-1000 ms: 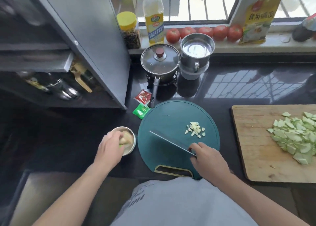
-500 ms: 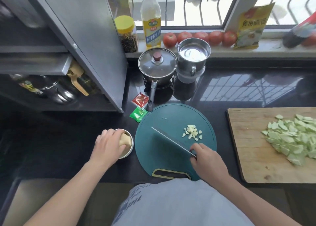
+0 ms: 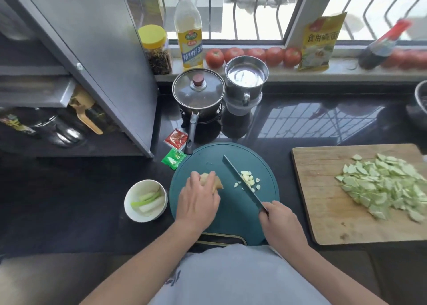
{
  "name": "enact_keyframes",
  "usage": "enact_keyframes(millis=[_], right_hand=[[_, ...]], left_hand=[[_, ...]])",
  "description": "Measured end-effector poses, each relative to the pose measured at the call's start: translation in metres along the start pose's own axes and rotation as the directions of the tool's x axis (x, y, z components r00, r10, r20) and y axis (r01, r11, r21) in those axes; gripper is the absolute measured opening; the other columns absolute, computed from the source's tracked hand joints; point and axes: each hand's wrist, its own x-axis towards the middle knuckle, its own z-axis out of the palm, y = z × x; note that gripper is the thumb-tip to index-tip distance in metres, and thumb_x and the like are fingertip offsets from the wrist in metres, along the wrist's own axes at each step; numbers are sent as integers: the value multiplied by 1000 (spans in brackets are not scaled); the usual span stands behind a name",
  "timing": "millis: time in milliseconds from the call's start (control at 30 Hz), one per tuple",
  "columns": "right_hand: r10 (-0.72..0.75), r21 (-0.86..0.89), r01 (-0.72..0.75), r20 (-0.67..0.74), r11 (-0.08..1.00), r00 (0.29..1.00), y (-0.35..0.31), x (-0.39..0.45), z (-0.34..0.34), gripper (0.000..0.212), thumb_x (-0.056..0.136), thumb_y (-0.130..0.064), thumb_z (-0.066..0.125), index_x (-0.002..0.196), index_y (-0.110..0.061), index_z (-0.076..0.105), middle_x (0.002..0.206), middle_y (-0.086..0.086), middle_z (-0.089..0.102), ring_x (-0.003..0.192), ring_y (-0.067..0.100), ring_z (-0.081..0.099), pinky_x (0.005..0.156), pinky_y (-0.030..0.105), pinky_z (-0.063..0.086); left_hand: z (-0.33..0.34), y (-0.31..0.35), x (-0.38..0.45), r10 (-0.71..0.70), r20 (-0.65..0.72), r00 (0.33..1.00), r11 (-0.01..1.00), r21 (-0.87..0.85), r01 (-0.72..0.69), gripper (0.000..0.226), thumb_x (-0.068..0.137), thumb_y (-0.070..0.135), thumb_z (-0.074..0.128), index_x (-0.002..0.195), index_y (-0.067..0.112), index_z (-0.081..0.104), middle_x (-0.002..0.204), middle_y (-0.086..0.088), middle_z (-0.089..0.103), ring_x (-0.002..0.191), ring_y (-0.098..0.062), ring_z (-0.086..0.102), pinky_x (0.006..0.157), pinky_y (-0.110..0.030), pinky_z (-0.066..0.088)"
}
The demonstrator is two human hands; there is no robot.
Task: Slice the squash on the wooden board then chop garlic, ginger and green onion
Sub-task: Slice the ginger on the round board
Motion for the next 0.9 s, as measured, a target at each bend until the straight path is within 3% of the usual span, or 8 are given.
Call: enact_keyframes(millis=[133,233,333,400,467,567,733,900], right_hand=[[4,65,-3,-20,998,1000,-3,-2,-4,40,99,-39,39,64,-22,36,66,-2,46,60,19,49,56,38,40],[-17,79,21,-53,997,998,-1,-8,-2,40,100,-42,38,66,-22,38,66,-3,46,59,17,48,54,36,40],[-109,-10,109,-31,994,994,2,-15,2,34,102,-38,39,73,-22,43,65,-2,47,60,22,49,56,39,42],[-180,-86,180,13,980,984,5,-18,2,30,102,-39,36,79,-22,46,64,-2,51,60,24,51,56,40,43],[-230,-143,234,47,961,972,7,-20,1,29,102,-41,33,83,-23,47,64,-2,52,59,24,51,54,39,43],[-263,-146,269,63,952,963,10,-20,-1,29,102,-42,32,84,-24,46,64,-3,52,58,24,51,53,39,43],[-252,-124,267,123,956,960,11,-21,-1,29,101,-41,36,93,-22,56,70,-2,59,65,28,56,60,40,48],[-242,-162,277,207,947,948,11,-22,0,29,101,-40,33,97,-21,53,80,1,62,74,34,58,64,41,49]], left_hand=[[34,3,-6,-150,215,965,962,-192,193,51,96,36,54,144,31,38,116,-4,34,105,-28,46,88,-40,44],[32,-1,-6,-282,268,921,792,-477,381,39,97,30,61,135,32,55,109,3,36,87,-18,55,83,-28,40],[25,-1,1,-357,365,860,673,-538,508,31,93,19,63,121,30,66,112,0,43,78,-6,51,82,-21,38],[18,3,5,-375,468,800,604,-531,594,22,92,17,61,110,29,68,117,-5,52,90,-18,58,86,-28,46],[12,7,9,-315,629,710,428,-574,698,20,88,20,68,109,19,70,103,-8,65,85,-27,61,72,-33,52],[5,9,7,-211,782,586,230,-543,808,34,78,16,76,109,3,73,83,-10,66,58,-17,44,49,-22,33],[16,7,-3,-316,787,530,-20,-564,825,6,96,3,62,98,8,63,97,-15,74,82,-25,67,74,-38,61],[30,17,-8,-524,692,497,-181,-661,729,16,92,-5,64,99,6,56,98,-21,67,80,-32,66,54,-32,59]])
